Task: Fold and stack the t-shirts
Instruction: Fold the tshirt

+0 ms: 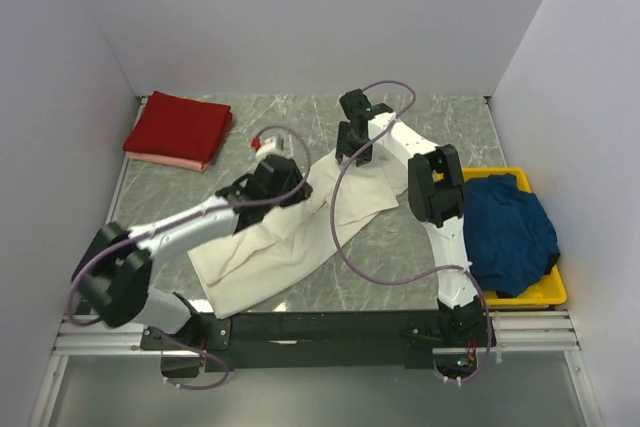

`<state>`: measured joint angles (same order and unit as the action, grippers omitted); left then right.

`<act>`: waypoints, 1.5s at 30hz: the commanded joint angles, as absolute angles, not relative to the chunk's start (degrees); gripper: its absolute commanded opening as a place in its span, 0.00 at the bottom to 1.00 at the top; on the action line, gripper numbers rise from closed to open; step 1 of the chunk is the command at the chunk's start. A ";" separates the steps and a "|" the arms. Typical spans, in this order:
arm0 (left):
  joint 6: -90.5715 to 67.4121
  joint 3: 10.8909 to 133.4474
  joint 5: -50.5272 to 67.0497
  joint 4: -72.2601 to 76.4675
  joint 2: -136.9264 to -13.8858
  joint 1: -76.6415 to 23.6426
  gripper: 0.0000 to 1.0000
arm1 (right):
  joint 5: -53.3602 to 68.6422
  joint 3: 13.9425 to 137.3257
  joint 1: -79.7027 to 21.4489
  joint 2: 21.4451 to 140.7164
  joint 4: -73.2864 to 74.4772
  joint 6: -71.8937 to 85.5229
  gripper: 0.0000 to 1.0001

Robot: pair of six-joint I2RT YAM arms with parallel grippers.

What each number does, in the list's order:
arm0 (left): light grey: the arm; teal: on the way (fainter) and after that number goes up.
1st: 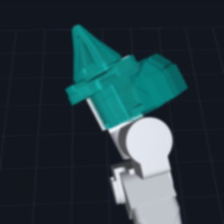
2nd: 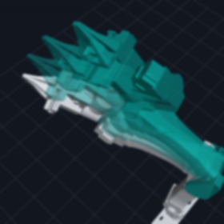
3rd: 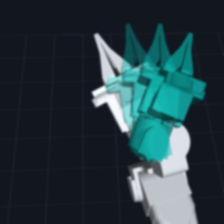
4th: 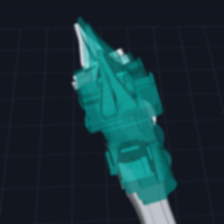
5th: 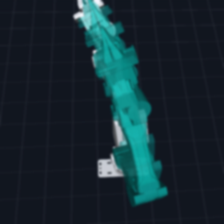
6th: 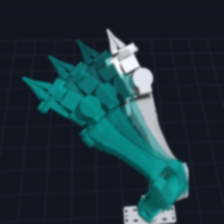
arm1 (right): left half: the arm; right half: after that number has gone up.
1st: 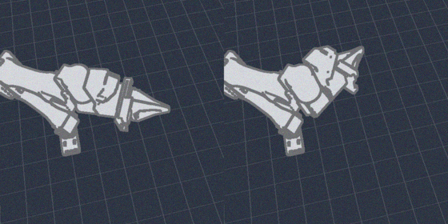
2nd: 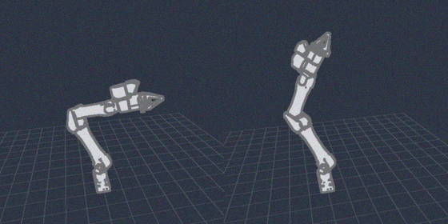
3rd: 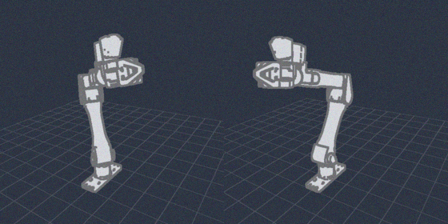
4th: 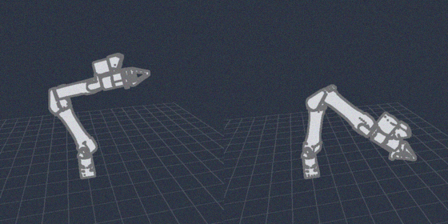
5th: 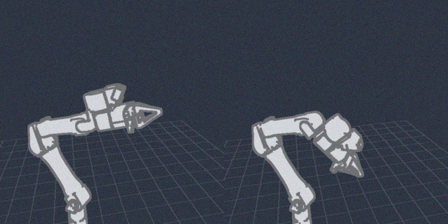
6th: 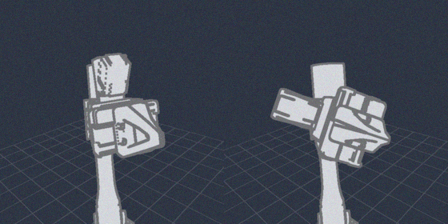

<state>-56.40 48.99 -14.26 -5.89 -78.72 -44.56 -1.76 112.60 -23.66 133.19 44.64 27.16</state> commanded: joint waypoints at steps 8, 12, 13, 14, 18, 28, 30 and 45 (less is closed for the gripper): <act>-17.25 81.09 5.10 -8.07 -107.97 -37.00 0.48 | -3.87 93.99 -16.70 111.55 38.33 32.08 0.59; -9.15 92.88 3.60 -14.06 -118.28 -36.56 0.54 | -3.69 82.82 -15.30 106.09 33.32 34.10 0.59; -7.23 95.68 3.78 -14.58 -119.78 -36.30 0.55 | -3.60 80.79 -14.94 104.69 32.44 34.80 0.59; -6.51 96.84 3.87 -14.76 -122.32 -35.69 0.55 | -2.99 77.29 -13.98 103.98 31.04 35.07 0.59; -4.14 103.86 4.22 -16.34 -127.34 -34.19 0.58 | -1.94 69.18 -12.31 101.43 26.99 36.03 0.58; -0.62 118.38 11.95 -22.58 -138.42 -32.17 0.59 | -2.55 66.61 -10.20 103.61 25.75 36.30 0.53; -0.62 119.00 12.31 -22.41 -139.74 -31.99 0.58 | -2.02 69.95 -10.19 105.81 27.06 35.60 0.47; -14.29 123.93 4.43 -10.73 -145.20 -27.43 0.00 | -5.19 109.14 -9.32 127.78 42.27 29.63 0.69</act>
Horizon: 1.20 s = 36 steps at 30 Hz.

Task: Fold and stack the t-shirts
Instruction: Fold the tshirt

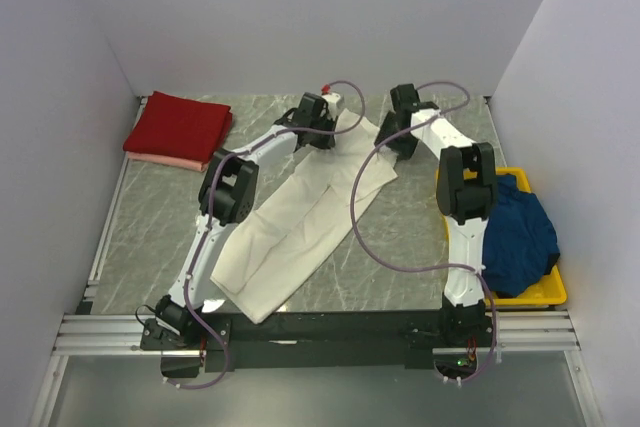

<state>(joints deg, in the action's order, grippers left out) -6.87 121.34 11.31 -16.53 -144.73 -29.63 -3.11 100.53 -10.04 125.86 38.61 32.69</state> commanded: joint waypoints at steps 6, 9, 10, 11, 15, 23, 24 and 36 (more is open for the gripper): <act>-33.43 118.94 -11.67 -9.05 -142.48 -20.23 0.00 | -4.75 118.38 -8.70 128.06 45.96 27.60 0.78; -41.28 111.47 -17.22 -8.01 -138.61 -17.41 0.01 | -3.70 116.29 -8.88 125.00 45.79 27.68 0.78; -42.35 109.53 -18.36 -6.08 -136.60 -16.79 0.01 | -3.08 113.06 -8.88 123.94 45.09 27.95 0.78; -43.06 107.08 -18.98 -5.19 -135.97 -16.61 0.09 | -2.64 110.68 -8.96 122.53 44.04 28.73 0.78; -42.37 108.01 -13.29 -4.57 -135.79 -15.91 0.33 | -0.18 95.48 -10.54 111.99 36.49 30.32 0.78; -38.32 100.04 -6.33 1.32 -124.91 -15.82 0.63 | 5.00 72.44 -19.58 97.67 25.59 34.62 0.76; -38.06 98.89 -6.85 1.41 -121.67 -15.82 0.64 | 4.92 70.77 -20.56 96.25 24.88 35.24 0.75; -48.23 66.57 -20.47 -7.12 -94.16 -15.47 0.57 | 6.86 45.63 -38.57 76.12 15.73 44.29 0.72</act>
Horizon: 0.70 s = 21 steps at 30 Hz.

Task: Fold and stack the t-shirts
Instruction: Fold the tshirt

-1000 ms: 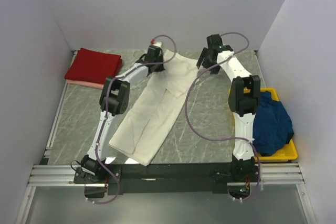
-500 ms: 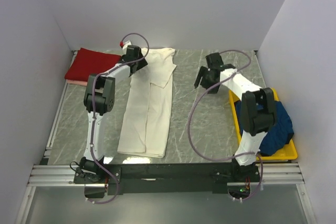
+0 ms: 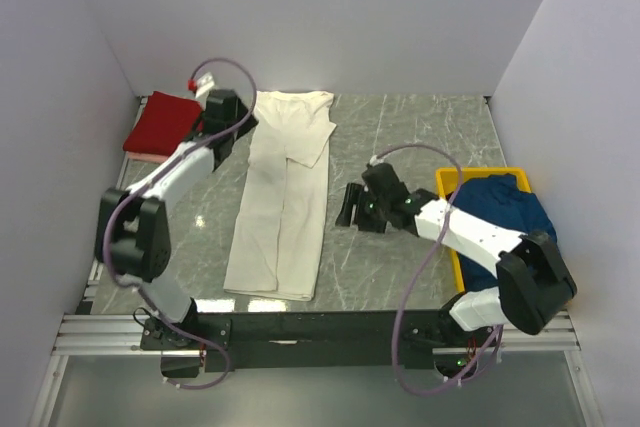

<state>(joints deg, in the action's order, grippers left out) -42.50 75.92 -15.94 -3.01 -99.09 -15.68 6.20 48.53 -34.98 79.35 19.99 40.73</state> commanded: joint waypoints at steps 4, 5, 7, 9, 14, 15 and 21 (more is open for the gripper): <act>-54.92 47.67 -21.53 -3.87 -75.70 -15.82 0.55 | 5.28 40.61 -47.27 74.53 13.20 48.42 0.71; -56.85 41.98 -21.88 -4.30 -72.80 -15.99 0.55 | 4.84 39.82 -50.07 74.27 12.49 50.52 0.71; -57.83 37.29 -22.06 -4.65 -65.24 -16.26 0.54 | 3.96 38.24 -52.72 74.27 10.91 52.72 0.70; -59.59 32.01 -22.24 -5.98 -58.84 -16.52 0.55 | 2.47 37.36 -56.50 74.53 9.94 55.54 0.70; -60.47 25.50 -21.27 -6.59 -50.28 -17.14 0.54 | 0.70 37.44 -61.87 77.95 7.47 59.93 0.70; -60.56 25.31 -21.27 -7.46 -49.14 -17.14 0.54 | 0.36 38.05 -63.27 78.57 7.38 60.29 0.69; -59.41 25.14 -21.01 -8.61 -48.16 -17.58 0.53 | -0.88 40.34 -65.92 83.58 7.29 61.79 0.64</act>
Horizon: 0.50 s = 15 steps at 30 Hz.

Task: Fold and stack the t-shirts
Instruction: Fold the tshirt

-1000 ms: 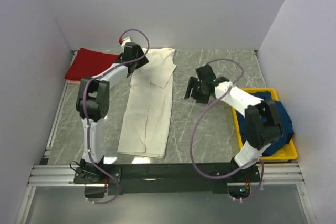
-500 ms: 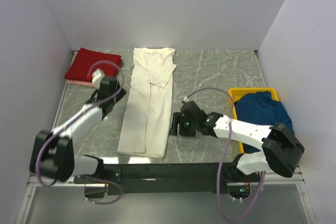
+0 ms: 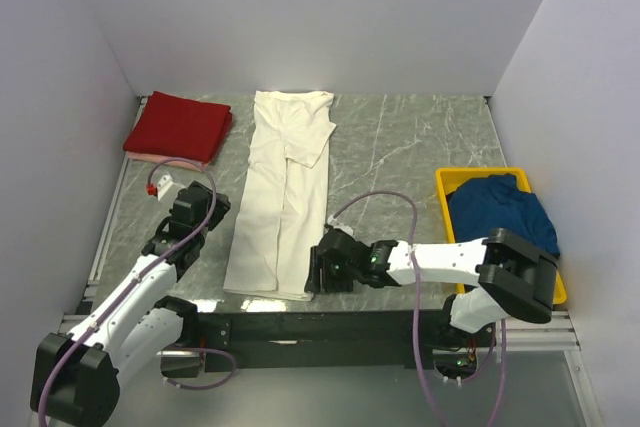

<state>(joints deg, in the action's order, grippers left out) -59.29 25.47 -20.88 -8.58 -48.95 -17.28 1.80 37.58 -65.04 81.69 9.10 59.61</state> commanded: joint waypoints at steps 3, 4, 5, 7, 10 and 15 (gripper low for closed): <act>-59.41 24.96 -20.22 -8.26 -48.25 -17.75 0.53 | -2.11 40.78 -66.36 84.64 8.61 61.96 0.60; -59.41 24.79 -20.04 -8.17 -48.25 -18.01 0.52 | -2.28 40.61 -66.27 84.64 8.61 62.05 0.59; -59.41 24.70 -19.78 -8.00 -48.34 -18.10 0.52 | -2.55 40.61 -66.27 84.38 8.61 61.96 0.58; -59.50 24.52 -19.69 -7.91 -48.69 -18.63 0.52 | -2.46 40.87 -66.27 84.55 8.88 61.88 0.55; -59.68 24.08 -20.21 -8.00 -48.96 -19.42 0.52 | -2.29 42.36 -66.44 85.69 9.58 61.09 0.42; -59.33 23.64 -20.04 -7.56 -49.57 -20.04 0.52 | -1.59 42.37 -66.71 87.27 9.93 60.21 0.23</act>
<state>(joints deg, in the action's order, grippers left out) -59.33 23.92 -20.40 -8.47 -49.25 -19.59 -0.62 41.06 -66.19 86.30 9.61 60.51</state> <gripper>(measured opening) 0.520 0.276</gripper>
